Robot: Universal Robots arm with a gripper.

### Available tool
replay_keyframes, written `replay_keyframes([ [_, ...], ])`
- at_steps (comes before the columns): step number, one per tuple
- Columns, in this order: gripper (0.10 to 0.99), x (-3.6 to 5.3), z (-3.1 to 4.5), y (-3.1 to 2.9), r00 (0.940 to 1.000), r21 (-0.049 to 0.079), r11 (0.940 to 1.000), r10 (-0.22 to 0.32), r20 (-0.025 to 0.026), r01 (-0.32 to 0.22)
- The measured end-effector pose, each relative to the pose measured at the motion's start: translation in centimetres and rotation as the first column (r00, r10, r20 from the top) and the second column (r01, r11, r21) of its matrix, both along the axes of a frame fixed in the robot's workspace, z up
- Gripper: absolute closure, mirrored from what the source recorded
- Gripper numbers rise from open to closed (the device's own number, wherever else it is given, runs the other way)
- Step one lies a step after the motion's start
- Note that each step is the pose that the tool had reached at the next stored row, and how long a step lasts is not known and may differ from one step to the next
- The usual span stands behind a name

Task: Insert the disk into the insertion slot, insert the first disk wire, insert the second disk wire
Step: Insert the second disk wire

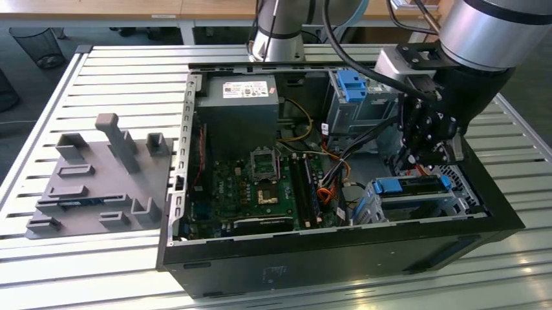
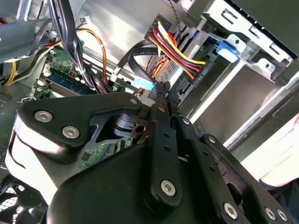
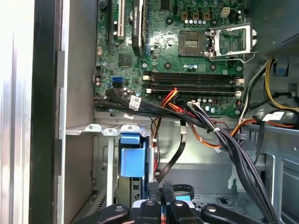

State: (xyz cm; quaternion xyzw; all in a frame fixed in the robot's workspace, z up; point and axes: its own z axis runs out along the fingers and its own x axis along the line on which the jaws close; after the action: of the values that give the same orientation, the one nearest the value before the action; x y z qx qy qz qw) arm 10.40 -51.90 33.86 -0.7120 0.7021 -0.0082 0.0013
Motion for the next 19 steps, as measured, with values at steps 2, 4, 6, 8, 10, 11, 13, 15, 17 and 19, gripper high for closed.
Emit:
replay_keyframes([
  [2, 0.941, 0.0, 0.0, -0.15, 1.0, 0.0, 1.0, 0.0, 0.0, 0.0],
  [4, 0.941, 0.0, -0.02, -0.29, 1.0, 0.0, 1.0, 0.0, 0.0, 0.0],
  [6, 0.941, 0.0, -0.05, -0.38, 1.0, 0.0, 1.0, 0.0, 0.0, 0.0],
  [8, 0.941, 0.08, -0.08, -0.43, 1.0, 0.0, 1.0, 0.0, 0.0, 0.0],
  [10, 0.941, 0.16, -0.11, -0.5, 1.0, 0.001, 1.0, 0.0, -0.0001, 0.0],
  [11, 0.941, 0.18, -0.14, -0.54, 1.0, 0.001, 1.0, 0.0, -0.0001, 0.0],
  [13, 0.941, 0.17, -0.18, -0.66, 1.0, 0.001, 1.0, 0.0, -0.0001, 0.0],
  [15, 0.941, 0.18, -0.21, -0.87, 1.0, 0.001, 1.0, 0.0, -0.0001, 0.0],
  [17, 0.941, 0.18, -0.22, -1.12, 1.0, 0.0, 1.0, 0.0, -0.0001, 0.0],
  [19, 0.941, 0.18, -0.25, -1.31, 1.0, 0.001, 1.0, 0.0, -0.0001, 0.0],
])
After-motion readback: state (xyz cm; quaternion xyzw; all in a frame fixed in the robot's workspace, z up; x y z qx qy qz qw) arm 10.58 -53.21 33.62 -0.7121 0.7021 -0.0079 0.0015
